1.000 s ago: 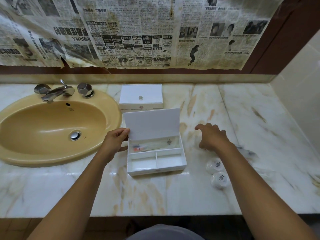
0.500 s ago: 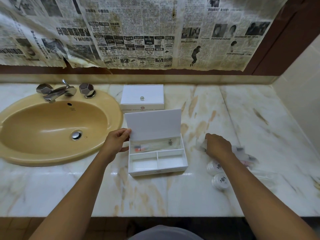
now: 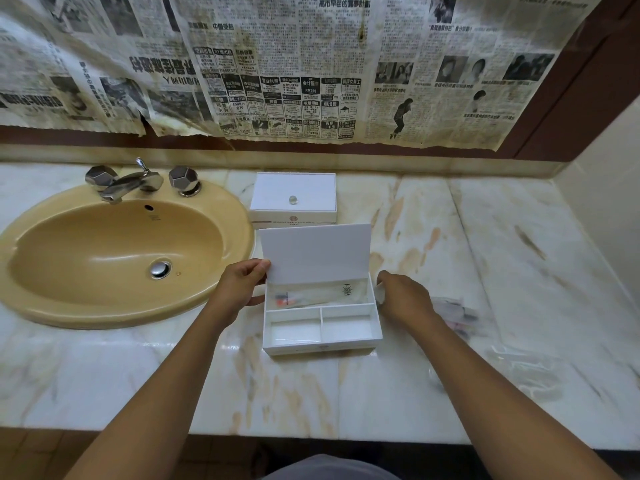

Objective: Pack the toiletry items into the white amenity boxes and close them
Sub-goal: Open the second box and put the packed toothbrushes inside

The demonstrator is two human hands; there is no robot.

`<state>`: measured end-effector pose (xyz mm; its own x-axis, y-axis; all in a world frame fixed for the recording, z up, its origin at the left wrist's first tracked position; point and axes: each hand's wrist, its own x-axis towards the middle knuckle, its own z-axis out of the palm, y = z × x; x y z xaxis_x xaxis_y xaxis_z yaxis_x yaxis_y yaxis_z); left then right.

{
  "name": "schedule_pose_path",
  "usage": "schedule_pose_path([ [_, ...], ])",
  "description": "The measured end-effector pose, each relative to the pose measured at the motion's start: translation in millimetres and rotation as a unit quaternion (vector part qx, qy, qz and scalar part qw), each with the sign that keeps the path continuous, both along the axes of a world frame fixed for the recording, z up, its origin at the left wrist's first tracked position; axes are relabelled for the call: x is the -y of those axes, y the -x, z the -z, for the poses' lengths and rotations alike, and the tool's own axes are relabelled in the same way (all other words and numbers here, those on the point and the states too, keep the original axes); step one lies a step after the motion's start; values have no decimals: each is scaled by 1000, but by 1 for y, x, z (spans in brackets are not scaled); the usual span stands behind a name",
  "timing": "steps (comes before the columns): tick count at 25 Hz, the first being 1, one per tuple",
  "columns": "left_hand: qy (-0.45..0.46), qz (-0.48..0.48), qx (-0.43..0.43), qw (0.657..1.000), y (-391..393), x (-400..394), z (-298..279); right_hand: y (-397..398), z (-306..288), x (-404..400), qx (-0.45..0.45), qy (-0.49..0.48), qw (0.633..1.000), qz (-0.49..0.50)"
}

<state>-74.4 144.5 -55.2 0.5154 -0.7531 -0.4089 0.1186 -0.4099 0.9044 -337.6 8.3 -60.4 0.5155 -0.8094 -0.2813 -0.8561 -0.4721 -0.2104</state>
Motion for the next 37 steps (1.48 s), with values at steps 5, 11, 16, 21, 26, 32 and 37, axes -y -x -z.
schedule_pose_path([
  [5,-2,-2,1,1000,0,0,0,2,-13,4,-17,-58,998,12],
  [11,-2,-1,3,1000,0,0,-1,0,-31,6,-1,-52,997,61],
  [16,1,4,4,1000,0,-1,-1,-3,-40,1,15,-41,996,73],
  [21,-2,3,4,1000,2,0,-2,-11,-63,0,80,12,995,62],
  [26,2,1,4,1000,2,-1,-3,-31,-107,-11,175,66,982,31],
  [32,3,-6,0,1000,5,-1,-7,-60,-145,-39,298,36,953,-27],
  [37,7,-7,-2,1000,6,-1,-9,-88,-140,-56,357,8,932,-70],
])
